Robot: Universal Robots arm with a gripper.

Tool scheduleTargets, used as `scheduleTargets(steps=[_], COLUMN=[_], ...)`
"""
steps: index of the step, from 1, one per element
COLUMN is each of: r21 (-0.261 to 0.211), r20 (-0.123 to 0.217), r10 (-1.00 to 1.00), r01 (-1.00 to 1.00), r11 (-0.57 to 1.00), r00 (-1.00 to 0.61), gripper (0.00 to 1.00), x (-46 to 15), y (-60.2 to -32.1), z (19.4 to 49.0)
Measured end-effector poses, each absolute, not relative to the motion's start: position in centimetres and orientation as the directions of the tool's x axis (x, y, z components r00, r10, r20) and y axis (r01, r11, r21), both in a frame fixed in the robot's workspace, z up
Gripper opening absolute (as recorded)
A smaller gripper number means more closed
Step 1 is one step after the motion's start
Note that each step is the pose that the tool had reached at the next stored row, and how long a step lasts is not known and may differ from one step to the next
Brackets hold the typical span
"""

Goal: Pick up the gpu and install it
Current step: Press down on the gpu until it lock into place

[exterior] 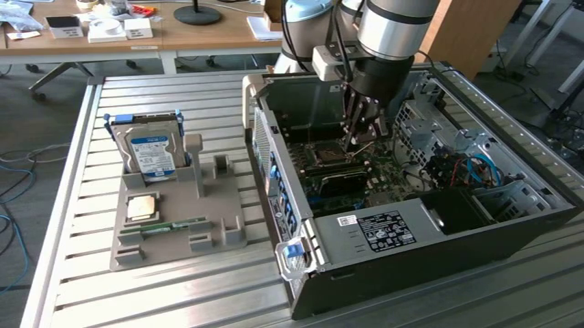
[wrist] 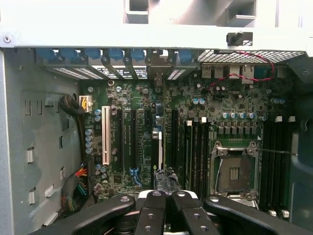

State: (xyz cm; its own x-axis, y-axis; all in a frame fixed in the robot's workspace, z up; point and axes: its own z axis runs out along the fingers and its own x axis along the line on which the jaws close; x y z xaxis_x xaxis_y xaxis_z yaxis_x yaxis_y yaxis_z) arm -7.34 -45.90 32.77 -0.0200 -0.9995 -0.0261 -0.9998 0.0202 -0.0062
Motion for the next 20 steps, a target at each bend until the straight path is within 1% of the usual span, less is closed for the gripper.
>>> scheduleTargets(steps=[12, 20], r21=[-0.006, -0.006], r20=[-0.026, -0.026], r10=[-0.999, -0.999], r01=[-1.000, -1.000], r11=[0.020, 0.020], r00=[-0.020, -0.020], gripper=[0.11, 0.11], x=[-7.34, -7.34], y=[-45.82, -45.83], z=[32.68, 31.85])
